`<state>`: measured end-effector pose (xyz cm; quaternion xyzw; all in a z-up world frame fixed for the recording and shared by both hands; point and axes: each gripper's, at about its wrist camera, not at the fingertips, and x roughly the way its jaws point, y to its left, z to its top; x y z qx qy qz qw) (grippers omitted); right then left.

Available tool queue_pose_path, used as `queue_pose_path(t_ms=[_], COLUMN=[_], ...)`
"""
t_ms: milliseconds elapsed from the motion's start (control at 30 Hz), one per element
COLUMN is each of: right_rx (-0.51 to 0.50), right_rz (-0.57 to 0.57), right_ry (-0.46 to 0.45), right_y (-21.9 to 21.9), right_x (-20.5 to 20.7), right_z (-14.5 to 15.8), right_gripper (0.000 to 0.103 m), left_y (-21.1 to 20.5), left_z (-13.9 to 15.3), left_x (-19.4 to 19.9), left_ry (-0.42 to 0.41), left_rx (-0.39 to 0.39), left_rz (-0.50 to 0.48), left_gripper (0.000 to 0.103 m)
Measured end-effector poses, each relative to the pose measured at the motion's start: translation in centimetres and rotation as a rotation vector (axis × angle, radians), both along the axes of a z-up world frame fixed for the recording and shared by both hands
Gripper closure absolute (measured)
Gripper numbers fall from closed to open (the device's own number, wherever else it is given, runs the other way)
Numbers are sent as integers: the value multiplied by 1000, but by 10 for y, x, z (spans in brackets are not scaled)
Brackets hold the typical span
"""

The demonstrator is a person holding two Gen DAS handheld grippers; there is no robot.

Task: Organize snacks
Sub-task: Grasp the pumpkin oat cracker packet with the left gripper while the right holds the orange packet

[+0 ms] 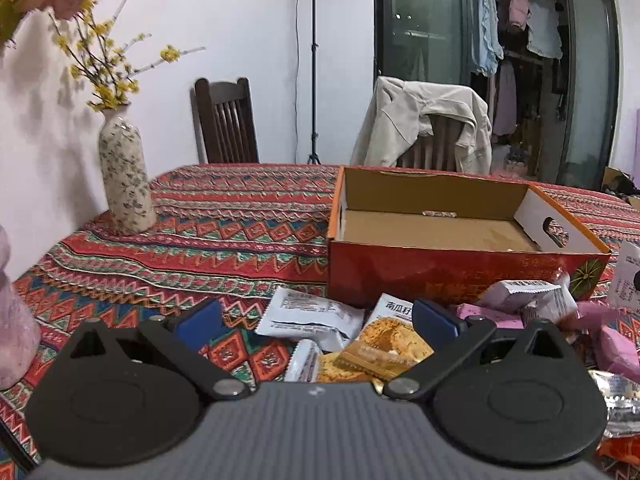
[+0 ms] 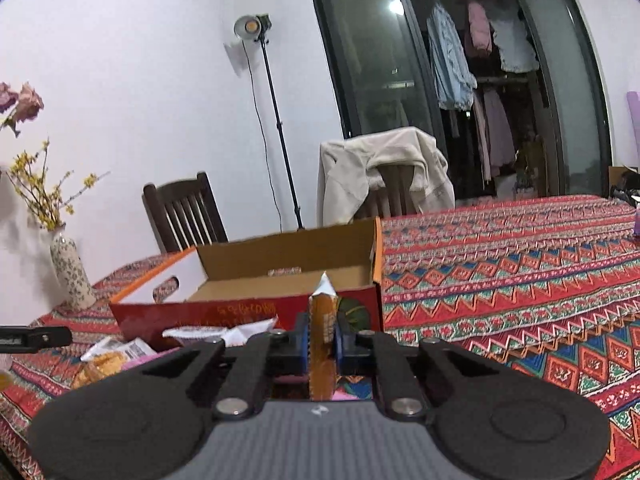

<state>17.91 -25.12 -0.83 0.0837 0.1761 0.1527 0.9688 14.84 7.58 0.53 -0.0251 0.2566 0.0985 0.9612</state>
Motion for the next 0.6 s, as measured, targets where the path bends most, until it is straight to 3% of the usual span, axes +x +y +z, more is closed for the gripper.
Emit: queue_pose_path(t_ms=[267, 500, 600], right_rx=[-18, -52, -55], right_rz=[26, 38, 45], right_ry=[-10, -7, -4], right_y=[4, 12, 14], right_x=[-2, -1, 0], right_z=[0, -3, -4], right_gripper=[91, 91, 91], left_y=[-18, -28, -31], left_z=[-24, -36, -36], left_x=[30, 36, 34], left_ry=[110, 111, 103], left_rx=[15, 43, 45], left_rz=[-84, -121, -153], left_gripper=[0, 0, 8])
